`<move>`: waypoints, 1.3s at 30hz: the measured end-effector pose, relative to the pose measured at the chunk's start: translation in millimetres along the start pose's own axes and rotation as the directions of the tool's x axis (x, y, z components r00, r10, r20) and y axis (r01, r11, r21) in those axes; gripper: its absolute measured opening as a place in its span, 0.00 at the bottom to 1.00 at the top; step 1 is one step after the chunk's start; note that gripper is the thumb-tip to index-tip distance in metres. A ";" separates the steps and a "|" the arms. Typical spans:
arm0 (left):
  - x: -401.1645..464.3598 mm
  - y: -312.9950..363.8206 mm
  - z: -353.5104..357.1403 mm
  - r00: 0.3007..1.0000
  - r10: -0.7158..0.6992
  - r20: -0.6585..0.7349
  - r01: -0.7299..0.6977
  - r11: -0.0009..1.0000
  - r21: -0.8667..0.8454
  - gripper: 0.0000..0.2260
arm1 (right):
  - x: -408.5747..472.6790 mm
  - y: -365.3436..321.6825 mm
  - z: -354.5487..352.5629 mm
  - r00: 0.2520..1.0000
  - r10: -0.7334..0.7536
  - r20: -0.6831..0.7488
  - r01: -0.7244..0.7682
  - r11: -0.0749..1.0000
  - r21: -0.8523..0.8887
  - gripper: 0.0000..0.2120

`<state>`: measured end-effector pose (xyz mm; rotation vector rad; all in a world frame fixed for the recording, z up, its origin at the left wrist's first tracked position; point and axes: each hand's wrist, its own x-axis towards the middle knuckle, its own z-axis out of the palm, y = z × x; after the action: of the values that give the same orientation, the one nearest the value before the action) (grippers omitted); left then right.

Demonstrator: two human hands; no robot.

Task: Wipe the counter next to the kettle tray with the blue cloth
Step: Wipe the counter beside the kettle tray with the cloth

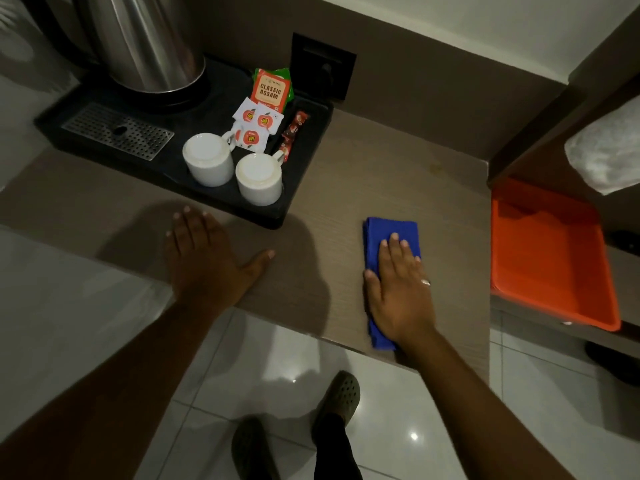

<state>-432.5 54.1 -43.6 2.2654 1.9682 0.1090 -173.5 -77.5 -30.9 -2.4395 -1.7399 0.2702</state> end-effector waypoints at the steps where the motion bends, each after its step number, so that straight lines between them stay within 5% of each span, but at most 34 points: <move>1: 0.5 0.3 -1.2 1.000 -0.001 0.006 0.001 1.000 0.003 0.58 | -6.2 14.4 -3.9 0.999 -0.036 0.014 0.036 0.999 -0.001 0.29; 7: -0.2 0.3 -2.6 1.000 -0.007 0.011 0.007 1.000 -0.019 0.58 | 31.7 57.9 -17.3 0.976 0.209 -0.056 -0.208 0.978 0.028 0.29; 14: 2.2 -1.0 9.9 0.997 0.002 -0.074 -0.004 1.000 -0.023 0.55 | 187.3 78.7 -35.8 0.853 0.516 -0.081 -0.518 0.855 -0.006 0.31; 16: 0.2 -0.8 10.3 0.997 0.001 -0.074 -0.001 1.000 -0.005 0.55 | 216.4 58.6 -31.8 0.898 0.436 -0.064 -0.436 0.900 0.004 0.31; 19: -0.3 -0.9 8.9 0.998 -0.009 -0.061 0.009 1.000 -0.007 0.55 | 206.6 18.0 -20.5 0.995 0.098 0.003 -0.098 0.995 0.007 0.29; 22: -0.1 -0.9 7.1 0.999 -0.017 -0.028 0.017 1.000 0.001 0.56 | 153.9 23.3 -21.4 0.992 -0.120 0.029 0.120 0.993 0.010 0.29; 27: 0.8 0.2 3.2 1.000 -0.021 0.004 0.021 1.000 -0.008 0.56 | 164.8 86.8 -35.0 0.989 0.145 -0.025 -0.146 0.989 -0.024 0.30; 31: 2.6 1.0 5.2 0.999 -0.038 0.007 0.038 0.999 0.006 0.56 | 228.6 65.6 -36.4 0.957 0.284 -0.058 -0.287 0.957 -0.036 0.29; 35: 1.8 0.6 4.3 0.999 -0.040 -0.002 0.040 0.999 0.010 0.56 | 258.6 13.7 -28.6 0.977 0.209 -0.036 -0.210 0.978 -0.016 0.29; 39: -0.3 1.7 4.2 0.999 -0.047 -0.001 0.047 0.999 0.025 0.56 | 249.8 -35.1 -16.9 1.000 -0.025 -0.005 0.025 1.000 0.006 0.28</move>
<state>-430.3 53.4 -47.5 2.2326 2.0331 0.0805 -122.7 170.1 -24.0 -2.4102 -1.7637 0.2664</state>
